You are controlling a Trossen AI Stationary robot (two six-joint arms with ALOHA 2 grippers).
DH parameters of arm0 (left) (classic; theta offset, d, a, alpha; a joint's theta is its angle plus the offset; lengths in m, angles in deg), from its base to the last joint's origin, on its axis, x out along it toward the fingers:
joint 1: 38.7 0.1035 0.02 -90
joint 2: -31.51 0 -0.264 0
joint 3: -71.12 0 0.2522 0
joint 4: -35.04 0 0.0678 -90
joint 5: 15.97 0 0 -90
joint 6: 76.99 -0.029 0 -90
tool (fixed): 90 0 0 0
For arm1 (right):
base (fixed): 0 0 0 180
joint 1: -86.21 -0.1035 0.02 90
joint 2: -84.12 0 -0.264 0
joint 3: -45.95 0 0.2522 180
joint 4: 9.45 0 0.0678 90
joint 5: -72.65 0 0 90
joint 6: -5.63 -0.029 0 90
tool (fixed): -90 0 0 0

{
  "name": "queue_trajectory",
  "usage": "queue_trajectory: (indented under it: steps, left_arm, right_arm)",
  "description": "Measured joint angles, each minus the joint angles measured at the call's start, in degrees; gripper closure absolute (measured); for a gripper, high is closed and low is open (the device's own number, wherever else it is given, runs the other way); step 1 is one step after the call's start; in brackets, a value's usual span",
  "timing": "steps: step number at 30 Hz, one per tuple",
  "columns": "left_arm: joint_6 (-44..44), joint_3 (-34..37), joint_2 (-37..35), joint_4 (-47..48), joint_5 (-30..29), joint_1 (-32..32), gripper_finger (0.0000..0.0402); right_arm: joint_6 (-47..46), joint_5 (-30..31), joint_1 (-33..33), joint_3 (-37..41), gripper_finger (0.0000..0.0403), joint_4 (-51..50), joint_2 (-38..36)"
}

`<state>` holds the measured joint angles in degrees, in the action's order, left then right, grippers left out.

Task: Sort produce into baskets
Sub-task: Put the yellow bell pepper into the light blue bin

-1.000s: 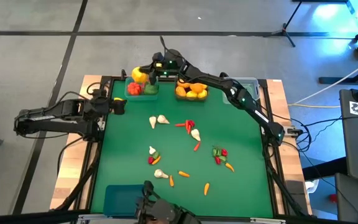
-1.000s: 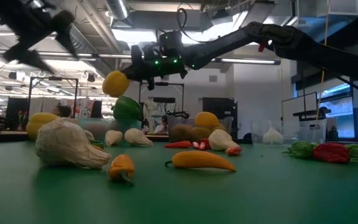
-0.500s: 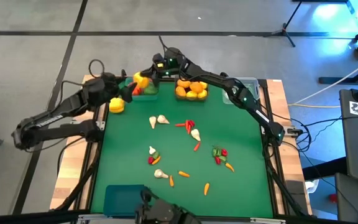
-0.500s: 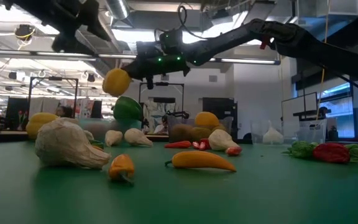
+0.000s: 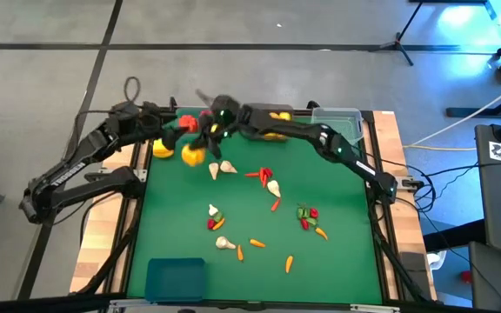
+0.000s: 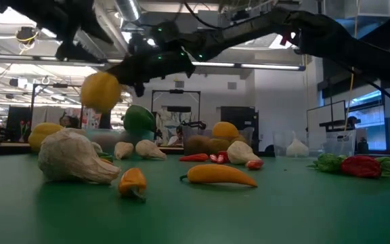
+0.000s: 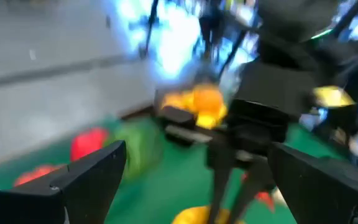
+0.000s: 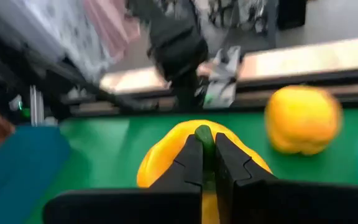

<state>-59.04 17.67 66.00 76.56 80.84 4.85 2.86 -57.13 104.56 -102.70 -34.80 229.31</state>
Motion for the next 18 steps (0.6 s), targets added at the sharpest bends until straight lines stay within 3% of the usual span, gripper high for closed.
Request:
queue_trajectory:
  steps: [5, 10, 18]
  left_arm:
    - [-0.42, 1.73, 0.57, 2.3, 3.53, -0.04, 0.0013]
    - [-1.03, 1.82, 0.46, 3.32, 3.21, 0.25, 0.0013]
    - [-2.34, 1.8, 0.38, 9.24, 2.99, 0.39, 0.0013]
  right_arm:
    - [4.61, 4.46, -2.03, 0.03, 0.0402, -2.76, 0.93]
    - [4.63, 8.61, -1.29, 0.02, 0.0399, -1.99, 1.02]
    - [4.29, 6.3, -0.27, -0.02, 0.0387, -3.67, 1.02]
